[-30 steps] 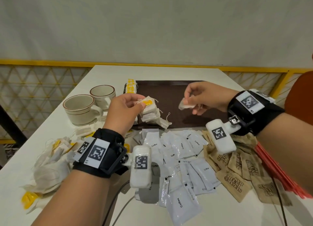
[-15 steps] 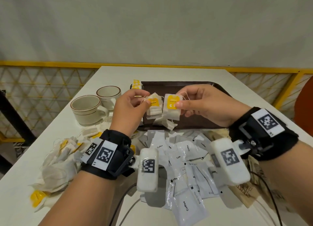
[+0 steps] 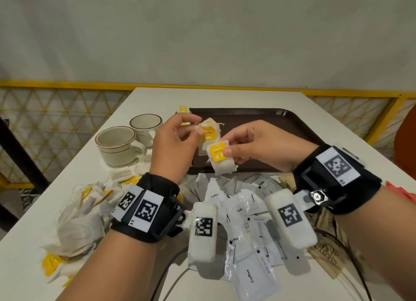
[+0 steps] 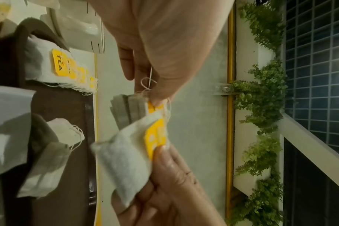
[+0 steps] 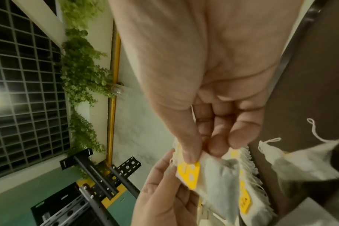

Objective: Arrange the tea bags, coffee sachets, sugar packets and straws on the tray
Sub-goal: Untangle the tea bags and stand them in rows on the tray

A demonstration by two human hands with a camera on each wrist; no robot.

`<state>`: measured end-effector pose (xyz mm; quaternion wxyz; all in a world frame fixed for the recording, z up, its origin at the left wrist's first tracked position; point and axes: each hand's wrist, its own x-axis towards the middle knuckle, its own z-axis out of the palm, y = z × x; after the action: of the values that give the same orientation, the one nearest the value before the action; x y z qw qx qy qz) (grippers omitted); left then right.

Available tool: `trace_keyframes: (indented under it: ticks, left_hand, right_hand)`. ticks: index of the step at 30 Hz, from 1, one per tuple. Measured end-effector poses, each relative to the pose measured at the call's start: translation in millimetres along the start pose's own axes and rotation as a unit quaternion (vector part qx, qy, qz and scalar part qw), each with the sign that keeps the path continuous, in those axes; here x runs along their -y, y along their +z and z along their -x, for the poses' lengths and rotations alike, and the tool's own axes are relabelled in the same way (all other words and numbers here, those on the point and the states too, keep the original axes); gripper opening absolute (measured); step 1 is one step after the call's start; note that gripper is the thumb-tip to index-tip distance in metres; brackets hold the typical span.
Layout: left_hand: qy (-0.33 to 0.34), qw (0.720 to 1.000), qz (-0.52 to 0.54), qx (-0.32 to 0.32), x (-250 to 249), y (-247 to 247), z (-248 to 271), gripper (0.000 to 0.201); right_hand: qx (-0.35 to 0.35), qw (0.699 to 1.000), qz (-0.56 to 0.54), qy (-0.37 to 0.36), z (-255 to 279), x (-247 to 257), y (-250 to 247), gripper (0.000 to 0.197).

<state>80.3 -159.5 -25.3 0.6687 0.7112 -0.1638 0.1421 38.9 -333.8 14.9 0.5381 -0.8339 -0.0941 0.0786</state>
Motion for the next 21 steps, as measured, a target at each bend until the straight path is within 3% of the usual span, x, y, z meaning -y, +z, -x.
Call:
trace_keyframes:
  ticks: [4, 7, 13, 16, 19, 21]
  left_hand:
    - [-0.011, 1.0, -0.011, 0.014, 1, 2, 2, 0.018]
    - [-0.021, 0.999, 0.0, 0.032, -3, 3, 4, 0.019]
    - [-0.019, 0.998, 0.037, 0.042, -6, 3, 4, 0.021]
    - [-0.022, 0.998, 0.048, 0.032, -8, 2, 4, 0.019]
    - [-0.033, 0.998, 0.031, 0.045, -6, 0, 2, 0.032]
    - [-0.035, 0.999, 0.015, 0.014, -1, -5, -3, 0.03]
  right_hand:
    - [-0.028, 0.994, -0.106, -0.012, -2, 2, -3, 0.032]
    - [-0.095, 0.993, -0.071, -0.02, -9, -4, 2, 0.047]
    - [-0.141, 0.989, -0.048, -0.024, -16, -7, 10, 0.008]
    - [-0.129, 0.989, -0.065, -0.014, -21, -8, 9, 0.006]
    - [-0.098, 0.99, -0.103, -0.009, -27, -7, 7, 0.004]
    - [-0.086, 0.99, -0.107, 0.01, -33, -9, 0, 0.006]
